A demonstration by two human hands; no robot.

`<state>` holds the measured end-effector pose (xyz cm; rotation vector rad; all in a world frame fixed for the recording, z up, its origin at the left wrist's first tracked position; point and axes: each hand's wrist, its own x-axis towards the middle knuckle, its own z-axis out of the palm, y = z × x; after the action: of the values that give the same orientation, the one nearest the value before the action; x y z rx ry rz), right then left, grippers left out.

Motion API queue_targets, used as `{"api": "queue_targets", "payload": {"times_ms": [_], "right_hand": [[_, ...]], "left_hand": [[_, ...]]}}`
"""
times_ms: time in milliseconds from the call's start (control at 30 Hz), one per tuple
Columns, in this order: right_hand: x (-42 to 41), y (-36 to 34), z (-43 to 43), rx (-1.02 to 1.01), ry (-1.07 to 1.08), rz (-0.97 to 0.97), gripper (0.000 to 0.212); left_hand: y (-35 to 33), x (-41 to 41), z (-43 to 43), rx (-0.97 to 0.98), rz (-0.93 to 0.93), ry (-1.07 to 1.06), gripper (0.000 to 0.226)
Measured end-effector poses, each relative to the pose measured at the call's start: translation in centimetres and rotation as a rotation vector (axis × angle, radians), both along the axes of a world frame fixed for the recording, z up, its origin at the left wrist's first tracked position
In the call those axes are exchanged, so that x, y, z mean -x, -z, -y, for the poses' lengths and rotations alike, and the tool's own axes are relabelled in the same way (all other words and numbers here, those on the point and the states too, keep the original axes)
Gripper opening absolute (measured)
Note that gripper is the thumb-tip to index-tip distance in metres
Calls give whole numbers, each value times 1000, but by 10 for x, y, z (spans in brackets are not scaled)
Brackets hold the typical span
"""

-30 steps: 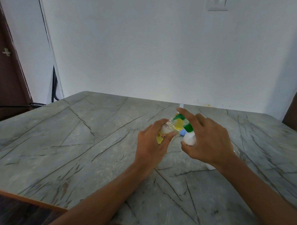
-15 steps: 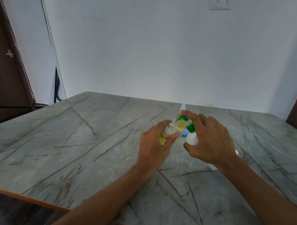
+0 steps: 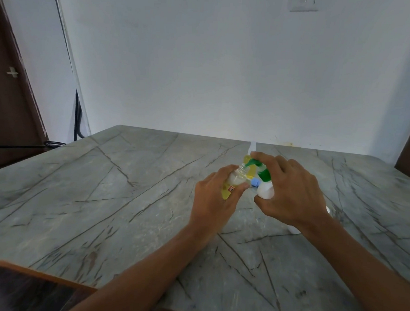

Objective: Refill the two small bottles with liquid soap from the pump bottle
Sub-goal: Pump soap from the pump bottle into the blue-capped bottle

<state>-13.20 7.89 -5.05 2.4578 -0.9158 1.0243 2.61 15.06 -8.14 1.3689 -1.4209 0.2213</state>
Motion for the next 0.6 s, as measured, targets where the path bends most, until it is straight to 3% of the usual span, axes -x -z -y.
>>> {"api": "queue_targets", "payload": {"times_ms": [233, 600], "right_hand": [[2, -1, -5, 14, 37, -29, 106], [0, 0, -1, 19, 6, -7, 100]], "left_hand": [[-1, -2, 1, -7, -20, -26, 44], [0, -2, 2, -14, -42, -24, 45]]}}
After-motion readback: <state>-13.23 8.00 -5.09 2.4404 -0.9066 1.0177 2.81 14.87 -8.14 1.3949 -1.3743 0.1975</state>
